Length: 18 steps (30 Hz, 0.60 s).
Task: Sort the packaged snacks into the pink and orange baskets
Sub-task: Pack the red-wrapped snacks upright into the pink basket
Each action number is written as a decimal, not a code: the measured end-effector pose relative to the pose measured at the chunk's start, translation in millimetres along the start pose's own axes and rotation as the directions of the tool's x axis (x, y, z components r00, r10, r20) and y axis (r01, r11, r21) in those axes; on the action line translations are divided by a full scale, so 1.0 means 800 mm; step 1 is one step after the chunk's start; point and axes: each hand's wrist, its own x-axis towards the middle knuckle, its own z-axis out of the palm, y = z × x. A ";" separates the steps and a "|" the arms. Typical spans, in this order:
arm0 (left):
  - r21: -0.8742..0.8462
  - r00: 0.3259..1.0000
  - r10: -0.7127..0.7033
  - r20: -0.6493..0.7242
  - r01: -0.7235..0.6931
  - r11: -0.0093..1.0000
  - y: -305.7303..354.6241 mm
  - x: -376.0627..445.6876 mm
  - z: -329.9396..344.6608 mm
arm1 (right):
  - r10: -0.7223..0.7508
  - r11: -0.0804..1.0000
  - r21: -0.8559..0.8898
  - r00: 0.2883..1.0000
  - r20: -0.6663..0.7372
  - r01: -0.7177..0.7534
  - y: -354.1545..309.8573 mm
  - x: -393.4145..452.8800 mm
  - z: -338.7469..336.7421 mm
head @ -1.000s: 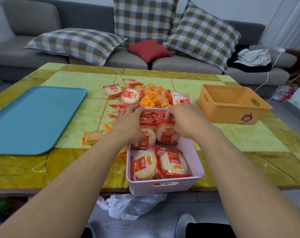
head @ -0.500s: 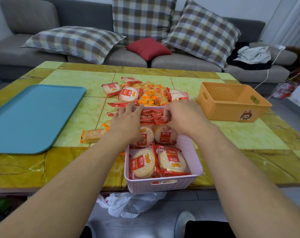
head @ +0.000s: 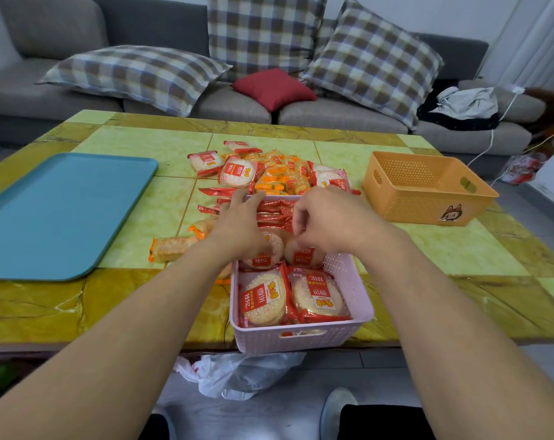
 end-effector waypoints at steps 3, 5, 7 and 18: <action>-0.176 0.999 0.051 -0.006 -0.052 0.983 -0.010 -0.002 -0.003 | -0.081 0.997 0.038 0.963 0.256 0.074 -0.023 -0.009 0.007; -0.271 0.995 0.078 -0.063 -0.092 0.958 -0.017 -0.006 -0.005 | -0.070 0.996 -0.025 0.936 0.344 0.084 -0.032 -0.015 0.015; -0.359 0.989 0.075 -0.130 -0.118 0.926 -0.021 -0.012 -0.008 | -0.042 0.988 -0.126 0.928 0.371 0.094 -0.038 -0.019 0.018; -0.564 0.948 -0.033 -0.318 -0.161 0.810 -0.030 -0.023 -0.027 | -0.081 0.966 0.255 0.983 0.167 0.036 -0.036 -0.013 -0.006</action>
